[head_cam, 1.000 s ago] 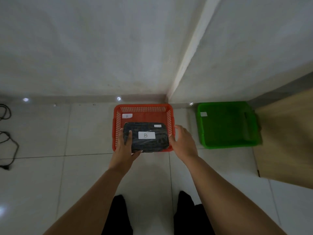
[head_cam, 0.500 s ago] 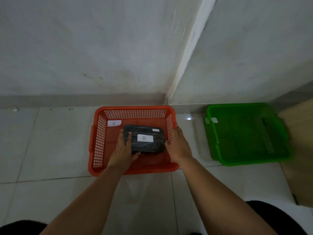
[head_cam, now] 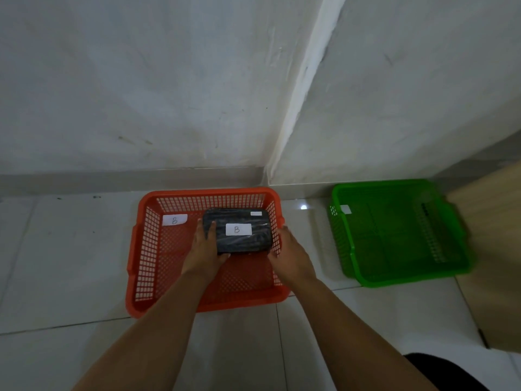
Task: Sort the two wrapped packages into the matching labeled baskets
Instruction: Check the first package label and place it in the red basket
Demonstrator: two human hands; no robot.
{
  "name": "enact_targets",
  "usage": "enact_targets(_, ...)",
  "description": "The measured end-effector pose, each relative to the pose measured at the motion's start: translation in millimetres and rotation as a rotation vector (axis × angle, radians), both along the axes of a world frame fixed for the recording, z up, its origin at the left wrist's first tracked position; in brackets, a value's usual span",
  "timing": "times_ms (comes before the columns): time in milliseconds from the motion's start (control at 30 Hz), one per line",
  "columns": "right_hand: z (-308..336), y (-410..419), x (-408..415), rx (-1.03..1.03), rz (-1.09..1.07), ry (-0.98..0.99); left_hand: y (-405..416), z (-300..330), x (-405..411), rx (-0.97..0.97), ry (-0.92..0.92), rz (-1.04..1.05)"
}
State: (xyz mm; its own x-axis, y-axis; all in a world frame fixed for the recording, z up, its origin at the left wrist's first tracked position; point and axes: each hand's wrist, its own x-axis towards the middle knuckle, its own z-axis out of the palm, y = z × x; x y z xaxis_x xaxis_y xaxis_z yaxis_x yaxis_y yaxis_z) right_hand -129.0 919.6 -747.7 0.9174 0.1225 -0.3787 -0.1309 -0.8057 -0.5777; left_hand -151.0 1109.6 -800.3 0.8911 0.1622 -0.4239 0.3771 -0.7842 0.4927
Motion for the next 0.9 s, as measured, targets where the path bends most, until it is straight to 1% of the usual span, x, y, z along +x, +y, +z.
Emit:
enact_targets(233, 1.9, -5.0, 5.3, -0.002, 0.053, 0.018, -7.6, -3.1, 15.5, -0.009, -0.001, 0.025)
enact_targets(533, 5.4, -6.4, 4.1, 0.0, 0.085, 0.013, -14.2, -4.0, 20.1, 0.064, 0.082, 0.029)
enact_targets(633, 5.7, -6.0, 6.5, -0.024, 0.08, -0.005, -15.1, -1.7, 20.1, 0.047, 0.069, 0.053)
enact_targets(767, 6.4, -5.6, 10.7, -0.126, 0.106, -0.043, -16.5, 4.0, 15.3, 0.039, 0.035, 0.079)
enact_targets(833, 10.6, -4.3, 14.1, -0.162, 0.125, -0.078, -14.9, 9.7, 13.1, 0.057, 0.006, 0.092)
enact_targets(900, 18.4, -2.1, 16.5, -0.15, 0.127, -0.087, -11.4, 18.4, 10.8, 0.097, -0.025, 0.079)
